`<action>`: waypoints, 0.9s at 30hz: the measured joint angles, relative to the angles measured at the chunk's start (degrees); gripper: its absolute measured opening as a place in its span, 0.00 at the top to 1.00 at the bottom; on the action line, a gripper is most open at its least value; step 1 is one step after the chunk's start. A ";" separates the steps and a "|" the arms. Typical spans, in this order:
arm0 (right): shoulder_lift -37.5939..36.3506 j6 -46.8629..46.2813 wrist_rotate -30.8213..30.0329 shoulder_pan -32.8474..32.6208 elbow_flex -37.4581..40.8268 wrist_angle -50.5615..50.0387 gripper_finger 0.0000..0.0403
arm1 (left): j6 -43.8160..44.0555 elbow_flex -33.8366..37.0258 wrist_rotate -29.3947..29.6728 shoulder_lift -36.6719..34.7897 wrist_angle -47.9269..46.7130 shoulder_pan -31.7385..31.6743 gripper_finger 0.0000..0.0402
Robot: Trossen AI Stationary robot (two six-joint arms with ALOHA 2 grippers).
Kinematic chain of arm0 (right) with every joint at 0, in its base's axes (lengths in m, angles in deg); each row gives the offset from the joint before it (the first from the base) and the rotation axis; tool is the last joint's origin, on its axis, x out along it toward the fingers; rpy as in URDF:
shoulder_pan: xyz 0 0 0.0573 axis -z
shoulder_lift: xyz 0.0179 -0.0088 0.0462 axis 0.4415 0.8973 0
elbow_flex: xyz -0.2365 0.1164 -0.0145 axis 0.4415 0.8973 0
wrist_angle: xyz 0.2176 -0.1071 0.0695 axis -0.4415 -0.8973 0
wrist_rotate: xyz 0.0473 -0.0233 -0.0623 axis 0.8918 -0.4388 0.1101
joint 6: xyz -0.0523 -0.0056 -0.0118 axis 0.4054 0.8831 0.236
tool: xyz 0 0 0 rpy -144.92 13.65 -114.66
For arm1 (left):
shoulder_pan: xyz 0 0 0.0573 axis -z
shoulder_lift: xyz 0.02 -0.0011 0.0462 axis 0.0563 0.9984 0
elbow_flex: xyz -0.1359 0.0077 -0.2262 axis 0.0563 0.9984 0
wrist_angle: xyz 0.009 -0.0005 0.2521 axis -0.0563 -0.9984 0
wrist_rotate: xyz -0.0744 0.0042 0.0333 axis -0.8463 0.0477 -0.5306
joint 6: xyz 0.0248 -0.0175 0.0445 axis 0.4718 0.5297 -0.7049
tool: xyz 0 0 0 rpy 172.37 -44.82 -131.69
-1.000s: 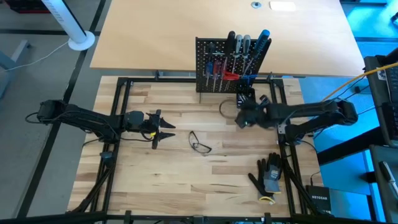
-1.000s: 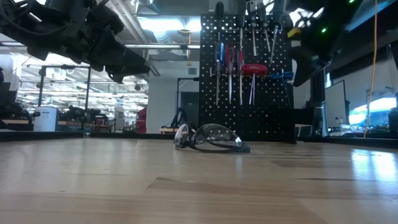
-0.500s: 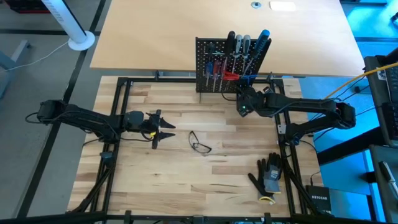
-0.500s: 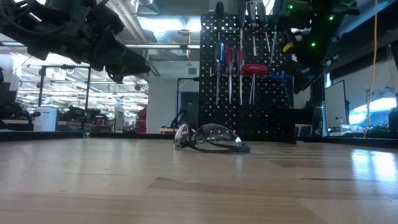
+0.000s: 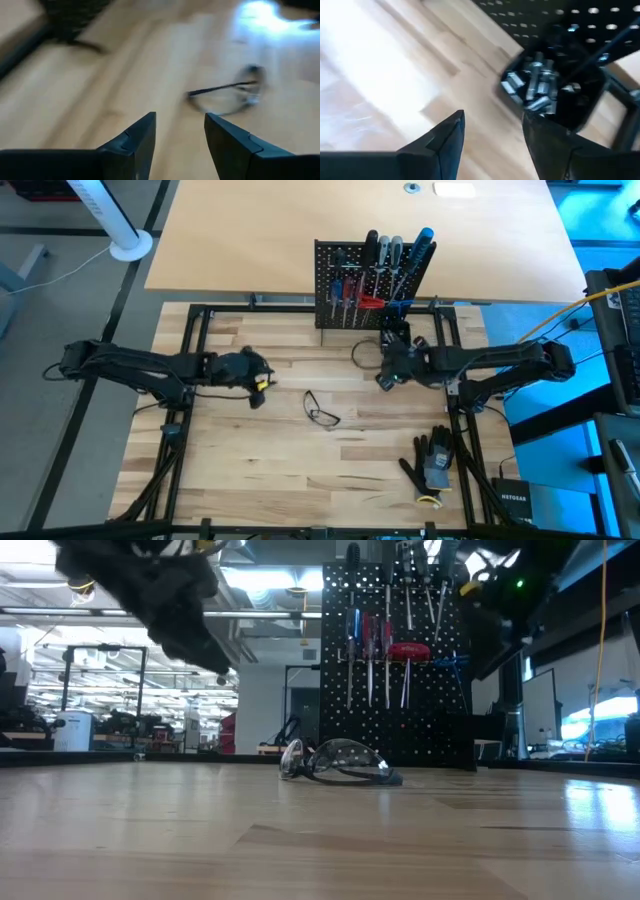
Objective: Hang tools onto peg board
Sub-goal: Put the silver socket in the black bin on the peg board
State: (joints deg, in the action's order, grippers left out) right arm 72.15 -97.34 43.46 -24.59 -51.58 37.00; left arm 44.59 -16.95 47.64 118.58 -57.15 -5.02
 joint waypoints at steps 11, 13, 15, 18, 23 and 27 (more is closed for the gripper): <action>0.35 -6.33 -9.55 -19.19 0.08 15.76 0.52 | 7.58 -16.43 18.94 0.00 -32.08 -11.29 0.60; 0.52 -5.96 -11.70 -21.90 0.60 19.72 0.52 | 7.59 -16.72 19.03 0.51 -33.51 -16.01 0.60; 0.61 -5.59 -14.15 -24.10 1.61 23.97 0.52 | 6.90 -16.72 18.82 1.67 -35.26 -21.15 0.60; 0.68 -5.42 -16.93 -26.83 3.31 27.14 0.52 | 5.15 -16.72 16.76 4.25 -36.57 -28.13 0.60; 1.97 -5.40 -20.87 -29.74 5.87 32.84 0.52 | 1.03 -18.28 16.14 9.93 -37.22 -36.83 0.60; 4.07 -4.54 -22.10 -29.76 6.85 36.25 0.52 | -0.76 -21.88 16.17 15.60 -39.02 -42.10 0.60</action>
State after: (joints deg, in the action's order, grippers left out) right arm 76.23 -101.88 21.36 -54.35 -44.73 73.25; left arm 43.83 -38.83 63.81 134.18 -96.17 -47.11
